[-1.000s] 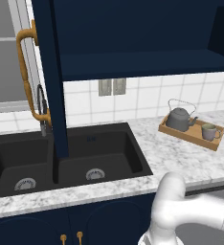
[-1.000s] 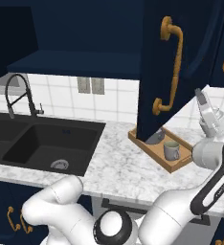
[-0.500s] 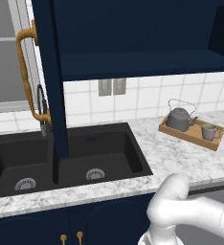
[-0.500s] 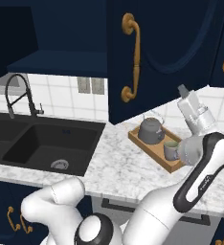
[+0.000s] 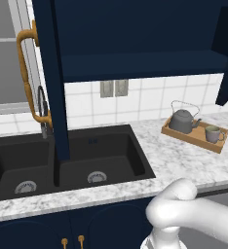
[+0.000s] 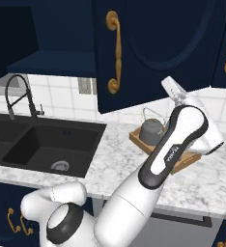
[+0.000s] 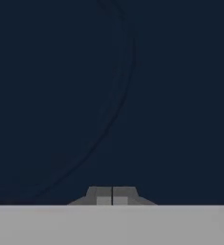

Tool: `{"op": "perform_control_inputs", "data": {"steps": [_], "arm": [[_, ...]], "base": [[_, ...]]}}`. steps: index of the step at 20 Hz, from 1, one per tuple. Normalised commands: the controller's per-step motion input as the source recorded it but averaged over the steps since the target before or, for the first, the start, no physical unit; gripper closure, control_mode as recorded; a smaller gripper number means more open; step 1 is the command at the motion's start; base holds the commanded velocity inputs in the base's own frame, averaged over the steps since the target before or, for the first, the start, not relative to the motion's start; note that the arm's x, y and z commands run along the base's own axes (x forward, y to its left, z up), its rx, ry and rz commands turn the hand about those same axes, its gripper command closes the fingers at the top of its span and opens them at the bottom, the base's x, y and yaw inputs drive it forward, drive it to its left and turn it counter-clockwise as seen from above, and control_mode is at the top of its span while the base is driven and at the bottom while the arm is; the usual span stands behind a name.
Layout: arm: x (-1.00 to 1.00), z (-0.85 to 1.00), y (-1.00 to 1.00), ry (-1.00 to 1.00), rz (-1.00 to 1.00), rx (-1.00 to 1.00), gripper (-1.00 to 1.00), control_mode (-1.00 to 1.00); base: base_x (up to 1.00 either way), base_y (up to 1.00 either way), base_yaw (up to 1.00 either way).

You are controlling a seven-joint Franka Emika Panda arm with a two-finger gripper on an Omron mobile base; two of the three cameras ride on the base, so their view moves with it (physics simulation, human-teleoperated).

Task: Pick the kettle from the counter and place it on the tray. Then pick the mug from the cabinet and place it on the tray. Then close the cabinet doors.

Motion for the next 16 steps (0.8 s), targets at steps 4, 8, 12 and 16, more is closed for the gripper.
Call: {"op": "perform_control_inputs", "data": {"steps": [4, 8, 12, 16], "arm": [[0.73, -0.14, 0.78, 0.21, -0.15, -0.04, 1.00, -1.00], [0.84, -0.13, 0.89, 0.11, -0.15, 0.00, 1.00, -1.00], [0.88, -0.35, 1.00, 0.07, -0.19, -0.02, 1.00, -1.00], [0.97, -0.23, 0.99, 0.18, -0.19, -0.03, 1.00, -1.00]], "base": [[0.00, 0.00, 0.00], [0.00, 0.00, 0.00], [0.00, 0.00, 0.00], [0.00, 0.00, 0.00]]}}
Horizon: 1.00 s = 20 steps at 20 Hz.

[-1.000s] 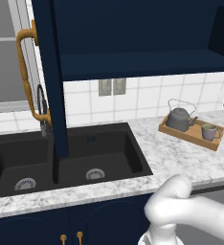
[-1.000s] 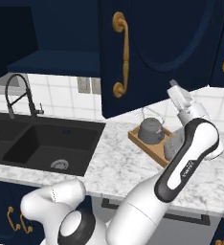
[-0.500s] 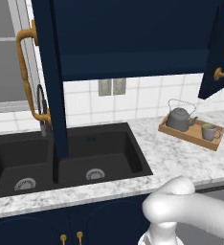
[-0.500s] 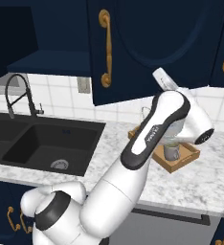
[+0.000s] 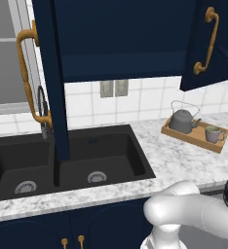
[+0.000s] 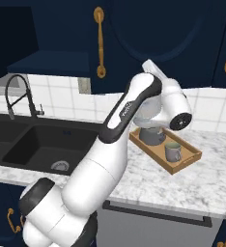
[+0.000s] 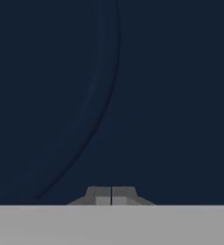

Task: Pick the kettle from the counter and place it on the tray. Then pick the mug from the cabinet and place it on the tray. Then close the cabinet doors.

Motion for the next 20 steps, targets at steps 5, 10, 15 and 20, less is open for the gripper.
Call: {"op": "perform_control_inputs", "data": {"steps": [5, 10, 15, 20], "arm": [[0.97, -0.06, 0.82, 0.32, -0.14, 0.00, 1.00, -1.00], [1.00, -0.32, 0.69, 0.19, -0.12, 0.00, 1.00, -1.00], [1.00, -0.45, 0.43, 0.10, -0.09, 0.04, 1.00, -1.00], [0.95, -0.50, 0.20, 0.01, -0.08, 0.02, 1.00, -1.00]], "base": [[0.00, 0.00, 0.00], [0.00, 0.00, 0.00], [0.00, 0.00, 0.00], [0.00, 0.00, 0.00]]}}
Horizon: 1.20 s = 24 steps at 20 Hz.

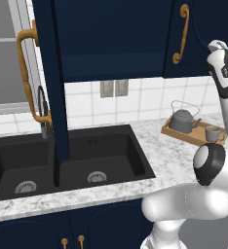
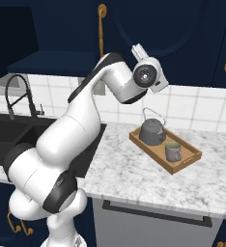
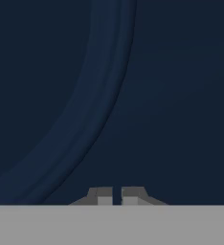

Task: Pick the kettle from the counter and place it on the tray. Then pick the mug from the cabinet and place it on the tray. Then close the cabinet doors.

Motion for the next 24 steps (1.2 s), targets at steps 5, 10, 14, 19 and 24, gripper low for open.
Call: {"op": "perform_control_inputs", "data": {"steps": [5, 10, 14, 19, 24], "arm": [[0.57, -0.37, 0.37, 0.00, -0.04, 0.03, 1.00, -1.00], [-0.40, 0.11, 0.38, 0.08, 0.00, -0.01, 1.00, -1.00], [-0.85, 0.14, 0.36, 0.13, 0.00, -0.07, 1.00, -1.00], [-0.70, -0.12, 0.68, 0.11, 0.19, -0.19, 1.00, -1.00], [-0.32, -0.42, 0.89, 0.15, 0.25, -0.25, 1.00, -1.00]], "base": [[0.00, 0.00, 0.00], [0.00, 0.00, 0.00], [0.00, 0.00, 0.00], [0.00, 0.00, 0.00], [0.00, 0.00, 0.00]]}}
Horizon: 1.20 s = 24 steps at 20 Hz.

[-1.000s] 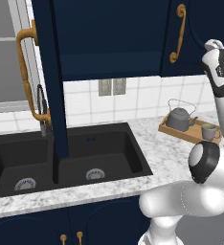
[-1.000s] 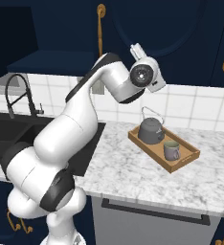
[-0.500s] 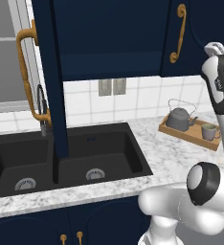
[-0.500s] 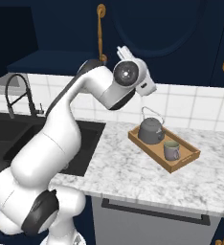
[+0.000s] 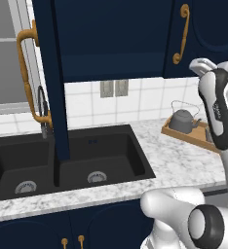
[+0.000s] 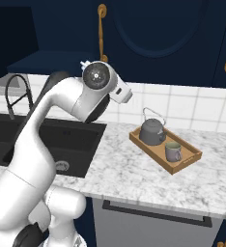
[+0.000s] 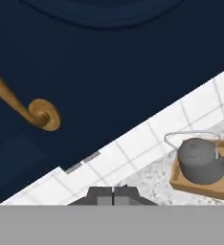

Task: Pick the kettle from the counter and place it on the tray. Then pick the mug from the cabinet and place it on the tray. Then close the cabinet doors.

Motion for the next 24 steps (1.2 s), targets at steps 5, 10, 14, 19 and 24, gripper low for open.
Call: {"op": "perform_control_inputs", "data": {"steps": [5, 10, 14, 19, 24], "arm": [[-0.08, -0.74, 0.73, 0.05, 0.15, -0.34, 1.00, -1.00], [-0.60, -0.04, 0.77, 0.02, 0.18, -0.21, 1.00, -1.00], [-0.46, 0.01, 1.00, 0.10, 0.04, -0.25, 1.00, -1.00], [-0.53, 0.02, 1.00, 0.01, 0.00, -0.24, 1.00, -1.00], [-0.57, 0.06, 0.99, -0.11, 0.00, -0.12, 1.00, -1.00]], "base": [[0.00, 0.00, 0.00], [0.00, 0.00, 0.00], [0.00, 0.00, 0.00], [0.00, 0.00, 0.00], [0.00, 0.00, 0.00]]}}
